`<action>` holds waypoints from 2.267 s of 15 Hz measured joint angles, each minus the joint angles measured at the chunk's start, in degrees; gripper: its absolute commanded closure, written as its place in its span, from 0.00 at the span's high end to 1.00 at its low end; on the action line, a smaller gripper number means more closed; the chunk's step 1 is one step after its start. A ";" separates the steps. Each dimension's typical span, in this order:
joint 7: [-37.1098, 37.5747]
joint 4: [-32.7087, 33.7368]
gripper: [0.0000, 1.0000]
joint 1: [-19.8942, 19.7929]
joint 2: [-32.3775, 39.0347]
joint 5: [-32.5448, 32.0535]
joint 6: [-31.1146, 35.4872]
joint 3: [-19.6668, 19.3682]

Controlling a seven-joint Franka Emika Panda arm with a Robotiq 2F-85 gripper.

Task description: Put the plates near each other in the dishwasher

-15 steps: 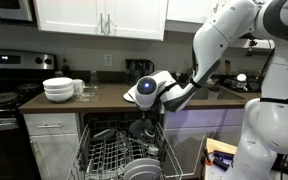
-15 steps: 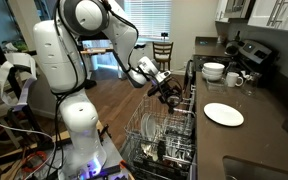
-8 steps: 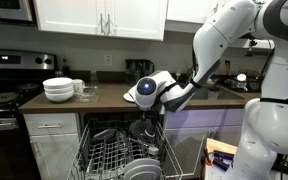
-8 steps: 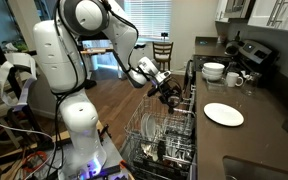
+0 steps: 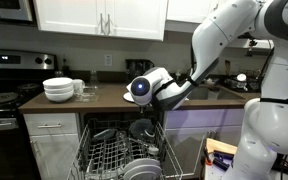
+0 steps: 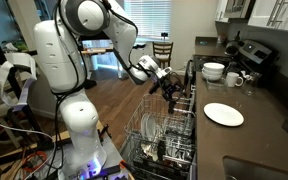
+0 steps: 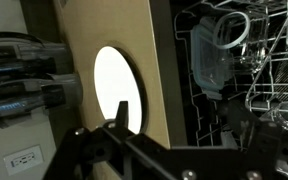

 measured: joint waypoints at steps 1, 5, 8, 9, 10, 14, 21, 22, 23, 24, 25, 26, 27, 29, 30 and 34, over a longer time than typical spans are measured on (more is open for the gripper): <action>0.00 0.99 1.00 0.12 0.36 -0.04 -1.31 0.17; 0.00 5.76 1.00 0.06 3.16 -2.14 -4.32 -0.10; 0.00 9.85 1.00 -0.13 6.59 -4.00 -5.01 -1.22; -0.01 11.15 1.00 -0.19 7.76 -4.51 -5.02 -1.63; -0.01 12.41 1.00 -0.33 8.92 -4.88 -5.02 -1.95; -0.01 17.03 1.00 -0.82 13.41 -5.17 -5.02 -2.98; -0.01 23.17 0.56 -1.67 19.95 -5.17 -5.02 -4.53; -0.01 23.78 0.55 -1.76 20.60 -5.17 -5.02 -4.72; -0.01 24.35 0.60 -1.90 21.19 -5.17 -5.02 -4.81; -0.01 24.81 0.60 -2.06 21.67 -5.17 -5.02 -4.83; -0.01 25.20 0.60 -2.16 22.03 -5.17 -5.02 -4.85; -0.01 25.51 0.71 -2.21 22.32 -5.17 -5.02 -4.86; -0.01 25.79 0.86 -2.22 22.55 -5.17 -5.02 -4.86; -0.01 26.08 0.97 -2.21 22.77 -5.16 -5.00 -4.85; -0.01 26.11 0.98 -2.21 22.78 -5.15 -4.92 -4.84; -0.01 26.09 1.00 -2.20 22.78 -5.02 -4.54 -4.52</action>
